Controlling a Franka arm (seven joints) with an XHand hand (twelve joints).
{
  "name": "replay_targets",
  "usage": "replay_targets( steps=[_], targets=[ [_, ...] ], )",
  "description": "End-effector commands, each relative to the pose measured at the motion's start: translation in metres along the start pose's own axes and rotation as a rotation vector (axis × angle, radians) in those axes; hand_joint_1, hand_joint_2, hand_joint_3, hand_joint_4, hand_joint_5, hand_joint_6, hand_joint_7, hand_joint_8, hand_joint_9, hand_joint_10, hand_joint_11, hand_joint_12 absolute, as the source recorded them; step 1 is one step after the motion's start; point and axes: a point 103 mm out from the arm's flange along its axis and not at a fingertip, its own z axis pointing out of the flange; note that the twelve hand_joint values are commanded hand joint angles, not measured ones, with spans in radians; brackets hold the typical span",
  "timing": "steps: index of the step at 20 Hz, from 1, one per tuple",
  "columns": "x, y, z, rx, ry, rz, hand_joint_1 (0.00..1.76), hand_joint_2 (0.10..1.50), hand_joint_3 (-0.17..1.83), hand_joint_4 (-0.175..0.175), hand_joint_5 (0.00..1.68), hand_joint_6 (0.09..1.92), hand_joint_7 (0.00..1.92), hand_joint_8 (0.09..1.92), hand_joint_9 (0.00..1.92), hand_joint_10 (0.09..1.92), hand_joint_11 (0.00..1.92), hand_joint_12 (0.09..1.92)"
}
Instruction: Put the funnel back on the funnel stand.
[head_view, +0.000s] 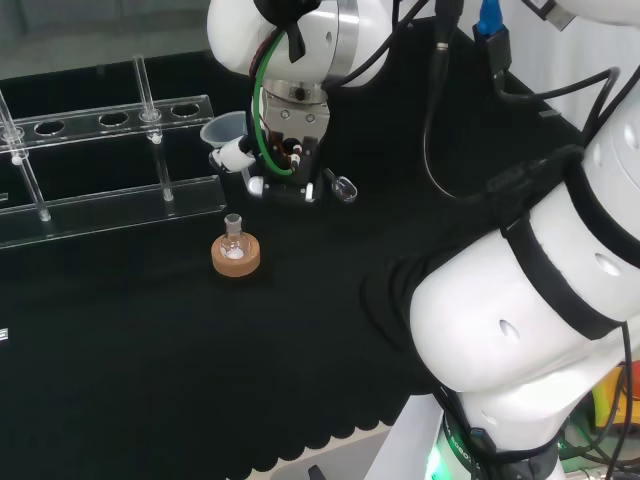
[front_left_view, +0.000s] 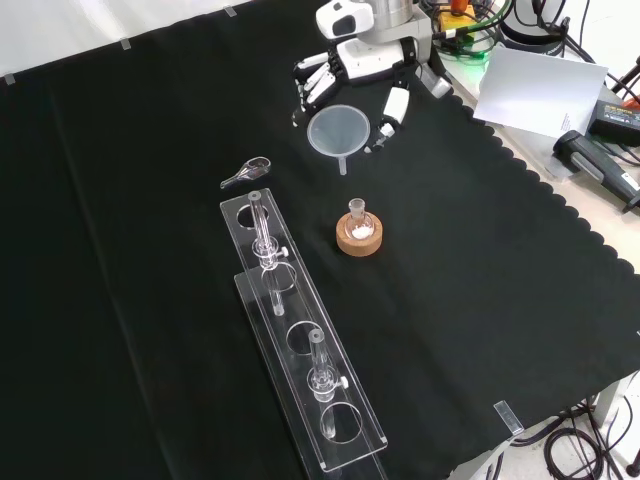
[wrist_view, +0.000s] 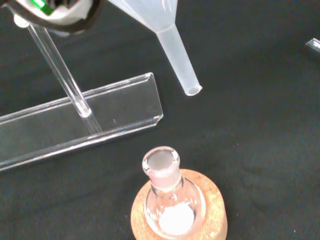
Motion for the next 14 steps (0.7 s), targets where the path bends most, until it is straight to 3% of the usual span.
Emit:
replay_targets(
  steps=[1, 14],
  targets=[
    [0.002, 0.005, -0.004, -0.028, 0.012, 0.009, 0.81, 0.58, 0.61, -0.015, 0.61, 0.09, 0.76, 0.65, 0.51, 0.68, 0.00, 1.52],
    [0.006, 0.048, -0.021, -0.132, 0.073, 0.039, 0.82, 0.58, 0.61, -0.016, 0.62, 0.09, 0.77, 0.65, 0.52, 0.67, 0.00, 1.53]
  ],
)
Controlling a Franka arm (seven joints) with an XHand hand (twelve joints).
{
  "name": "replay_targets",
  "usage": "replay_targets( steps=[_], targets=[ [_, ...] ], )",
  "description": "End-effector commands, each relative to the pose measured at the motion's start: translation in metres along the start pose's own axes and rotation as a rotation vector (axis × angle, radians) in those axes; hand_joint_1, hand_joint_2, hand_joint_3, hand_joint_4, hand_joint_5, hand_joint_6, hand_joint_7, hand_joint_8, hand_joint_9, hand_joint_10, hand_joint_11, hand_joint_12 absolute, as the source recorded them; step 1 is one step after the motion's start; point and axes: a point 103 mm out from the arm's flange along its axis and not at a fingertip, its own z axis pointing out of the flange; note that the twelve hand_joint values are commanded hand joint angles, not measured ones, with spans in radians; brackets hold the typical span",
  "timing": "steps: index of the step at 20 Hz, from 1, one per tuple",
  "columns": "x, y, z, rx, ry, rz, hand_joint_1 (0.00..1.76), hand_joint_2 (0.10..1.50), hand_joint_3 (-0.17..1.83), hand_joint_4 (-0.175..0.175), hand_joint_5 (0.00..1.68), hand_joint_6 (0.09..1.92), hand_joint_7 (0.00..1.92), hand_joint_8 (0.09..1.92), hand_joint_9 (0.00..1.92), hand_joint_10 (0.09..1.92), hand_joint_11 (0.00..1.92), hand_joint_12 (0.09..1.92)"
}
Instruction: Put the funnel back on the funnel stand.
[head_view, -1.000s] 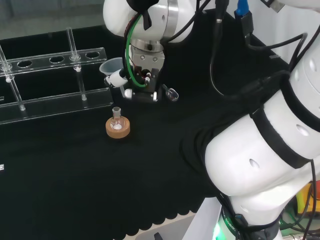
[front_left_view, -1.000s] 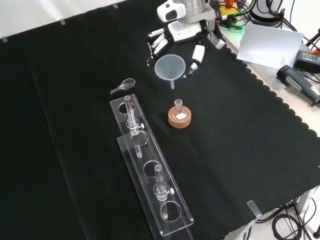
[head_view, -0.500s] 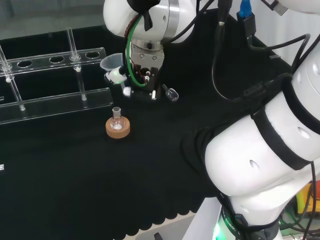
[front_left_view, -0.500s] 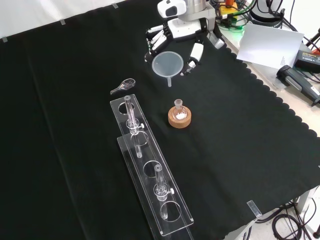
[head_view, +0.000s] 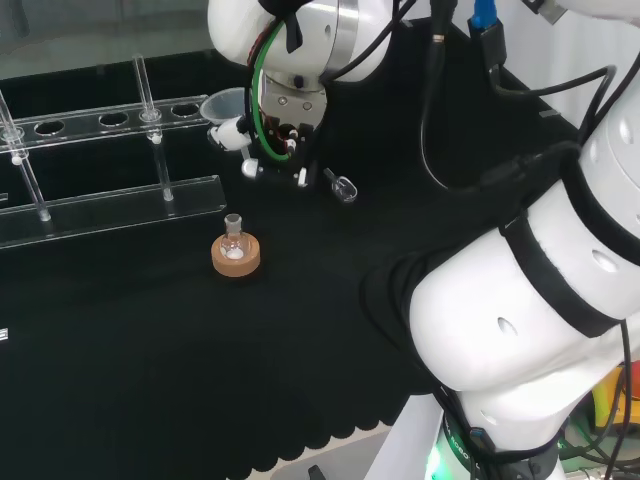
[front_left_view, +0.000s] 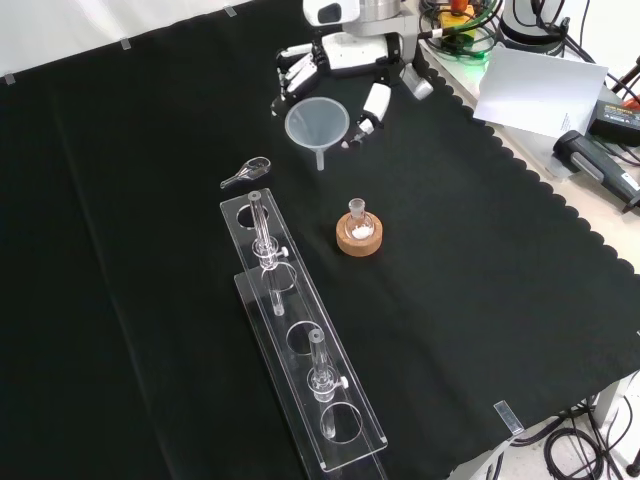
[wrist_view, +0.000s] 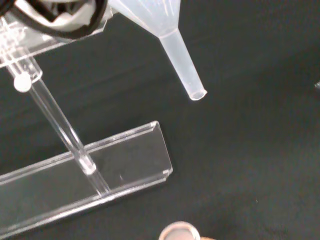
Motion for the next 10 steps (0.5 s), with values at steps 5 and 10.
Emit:
replay_targets(
  steps=[5, 10],
  targets=[
    [0.001, 0.041, -0.015, -0.069, 0.030, 0.012, 0.82, 0.58, 0.62, -0.018, 0.62, 0.09, 0.77, 0.65, 0.52, 0.67, 0.00, 1.53],
    [-0.001, 0.058, -0.024, -0.095, 0.024, 0.008, 0.82, 0.58, 0.62, -0.018, 0.62, 0.09, 0.78, 0.65, 0.52, 0.67, 0.00, 1.54]
  ],
)
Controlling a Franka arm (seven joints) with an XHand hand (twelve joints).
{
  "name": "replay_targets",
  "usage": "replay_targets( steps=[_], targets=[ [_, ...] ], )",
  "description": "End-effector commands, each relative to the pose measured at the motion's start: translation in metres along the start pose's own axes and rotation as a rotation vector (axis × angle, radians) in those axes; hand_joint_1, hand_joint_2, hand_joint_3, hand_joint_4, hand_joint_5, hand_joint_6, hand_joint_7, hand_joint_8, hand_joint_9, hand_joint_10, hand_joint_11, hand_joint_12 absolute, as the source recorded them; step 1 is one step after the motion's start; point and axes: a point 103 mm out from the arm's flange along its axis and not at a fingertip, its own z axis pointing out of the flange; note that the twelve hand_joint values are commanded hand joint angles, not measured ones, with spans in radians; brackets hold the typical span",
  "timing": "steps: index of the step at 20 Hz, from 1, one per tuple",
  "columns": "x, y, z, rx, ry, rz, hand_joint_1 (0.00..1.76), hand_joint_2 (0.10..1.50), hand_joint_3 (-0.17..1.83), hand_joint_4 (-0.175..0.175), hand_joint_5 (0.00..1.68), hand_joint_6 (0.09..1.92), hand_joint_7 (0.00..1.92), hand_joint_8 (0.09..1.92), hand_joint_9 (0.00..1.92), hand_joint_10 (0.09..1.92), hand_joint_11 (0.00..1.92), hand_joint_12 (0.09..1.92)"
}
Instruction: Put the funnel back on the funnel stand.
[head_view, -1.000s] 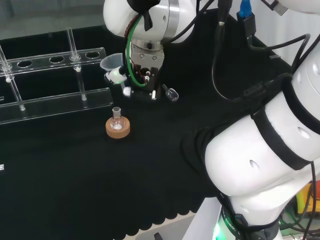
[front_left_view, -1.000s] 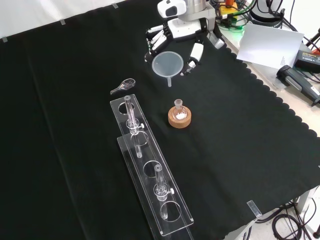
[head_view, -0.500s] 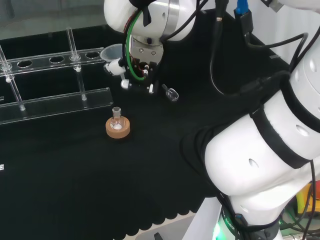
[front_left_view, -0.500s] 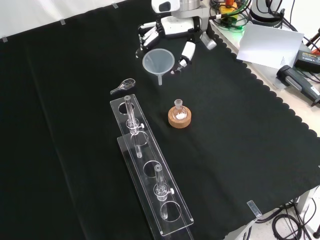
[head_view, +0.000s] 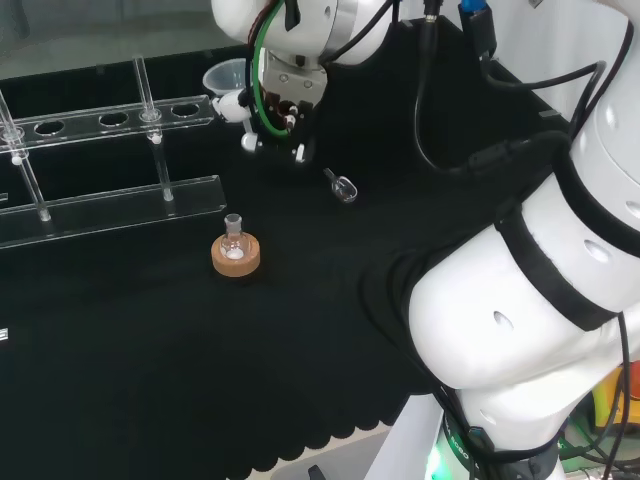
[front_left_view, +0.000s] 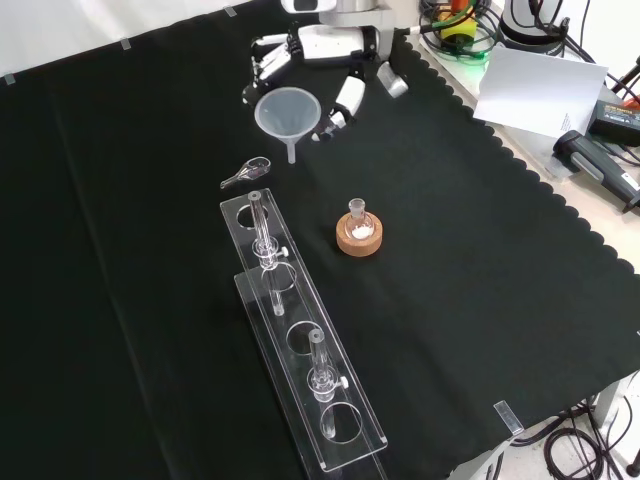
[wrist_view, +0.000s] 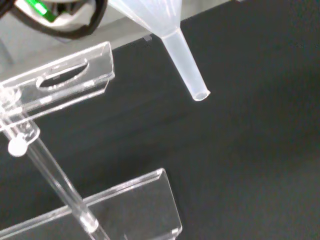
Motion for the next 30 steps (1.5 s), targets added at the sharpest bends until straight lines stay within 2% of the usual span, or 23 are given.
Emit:
replay_targets(
  steps=[1, 7, 21, 30],
  targets=[
    [-0.005, 0.023, -0.010, -0.036, -0.006, -0.002, 0.82, 0.58, 0.62, -0.018, 0.62, 0.09, 0.78, 0.65, 0.52, 0.67, 0.00, 1.54],
    [0.001, 0.038, -0.019, -0.063, 0.011, -0.009, 0.82, 0.58, 0.62, -0.019, 0.63, 0.09, 0.78, 0.66, 0.52, 0.67, 0.00, 1.54],
    [0.039, 0.066, -0.022, -0.108, 0.100, -0.050, 0.82, 0.58, 0.63, -0.019, 0.63, 0.09, 0.79, 0.66, 0.53, 0.67, 0.00, 1.54],
    [0.060, 0.059, -0.023, -0.089, 0.169, -0.064, 0.82, 0.58, 0.63, -0.020, 0.64, 0.09, 0.79, 0.66, 0.53, 0.66, 0.00, 1.55]
  ],
)
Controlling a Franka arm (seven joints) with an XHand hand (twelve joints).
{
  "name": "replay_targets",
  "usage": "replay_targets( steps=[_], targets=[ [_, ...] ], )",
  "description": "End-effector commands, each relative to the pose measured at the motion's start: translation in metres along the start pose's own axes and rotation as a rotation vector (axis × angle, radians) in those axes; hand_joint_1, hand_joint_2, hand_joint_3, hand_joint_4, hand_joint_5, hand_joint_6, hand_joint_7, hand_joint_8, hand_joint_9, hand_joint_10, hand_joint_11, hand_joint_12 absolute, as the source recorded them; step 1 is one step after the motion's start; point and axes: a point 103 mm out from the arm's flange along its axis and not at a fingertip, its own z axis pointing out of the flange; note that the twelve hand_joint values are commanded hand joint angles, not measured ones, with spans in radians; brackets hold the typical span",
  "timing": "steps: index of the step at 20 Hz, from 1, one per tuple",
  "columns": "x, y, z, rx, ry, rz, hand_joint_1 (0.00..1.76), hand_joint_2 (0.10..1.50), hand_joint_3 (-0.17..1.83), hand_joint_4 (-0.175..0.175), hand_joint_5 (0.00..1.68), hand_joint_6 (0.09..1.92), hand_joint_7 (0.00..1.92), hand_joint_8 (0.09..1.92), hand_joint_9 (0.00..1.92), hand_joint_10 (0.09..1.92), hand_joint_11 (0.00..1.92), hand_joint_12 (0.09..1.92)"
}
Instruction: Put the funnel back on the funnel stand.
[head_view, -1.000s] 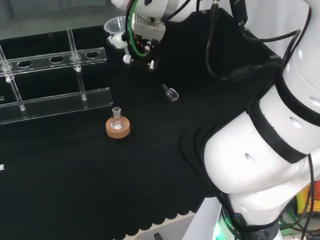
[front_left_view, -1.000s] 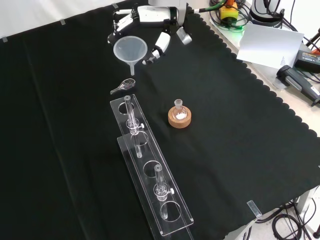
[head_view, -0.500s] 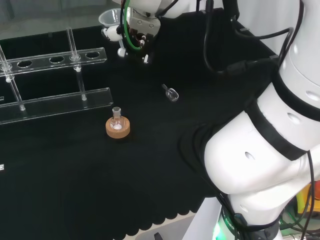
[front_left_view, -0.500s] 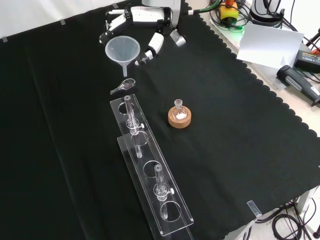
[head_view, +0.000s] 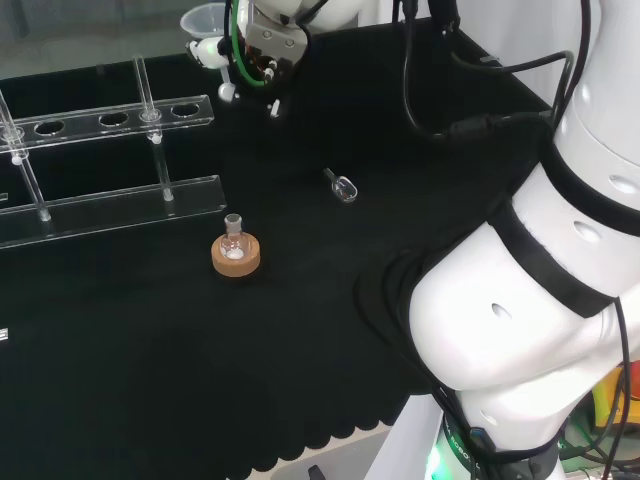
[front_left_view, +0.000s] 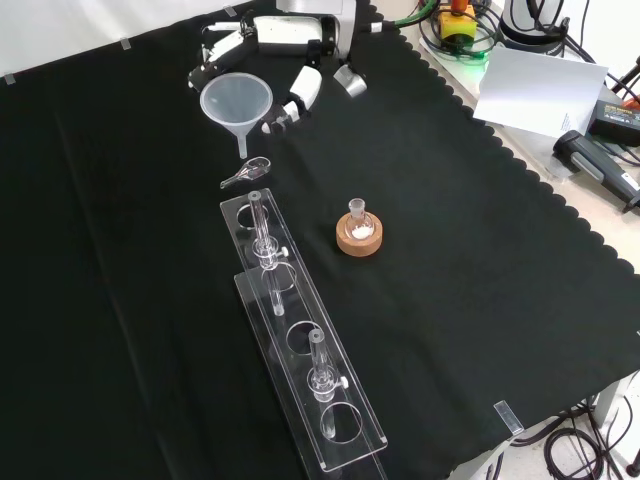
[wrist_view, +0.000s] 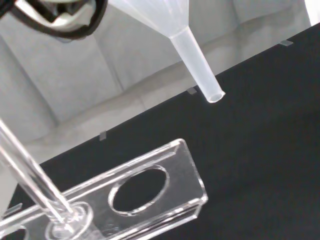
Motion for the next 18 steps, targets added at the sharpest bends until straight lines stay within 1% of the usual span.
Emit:
replay_targets(
  steps=[1, 8, 11, 13, 18],
  targets=[
    [0.017, -0.005, 0.003, 0.015, 0.040, -0.022, 0.82, 0.58, 0.63, -0.021, 0.64, 0.09, 0.79, 0.66, 0.53, 0.66, 0.00, 1.55],
    [0.025, -0.009, 0.010, 0.019, 0.094, -0.036, 0.82, 0.58, 0.64, -0.021, 0.64, 0.09, 0.80, 0.66, 0.53, 0.66, 0.00, 1.55],
    [0.023, -0.009, 0.024, 0.021, 0.118, -0.046, 0.82, 0.58, 0.64, -0.021, 0.64, 0.09, 0.80, 0.66, 0.53, 0.66, 0.00, 1.55],
    [0.021, -0.009, 0.033, 0.022, 0.133, -0.040, 0.82, 0.58, 0.64, -0.021, 0.64, 0.09, 0.80, 0.66, 0.54, 0.66, 0.00, 1.55],
    [0.018, -0.006, 0.047, 0.033, 0.135, -0.034, 0.82, 0.58, 0.64, -0.020, 0.65, 0.09, 0.80, 0.66, 0.54, 0.66, 0.00, 1.55]
  ],
)
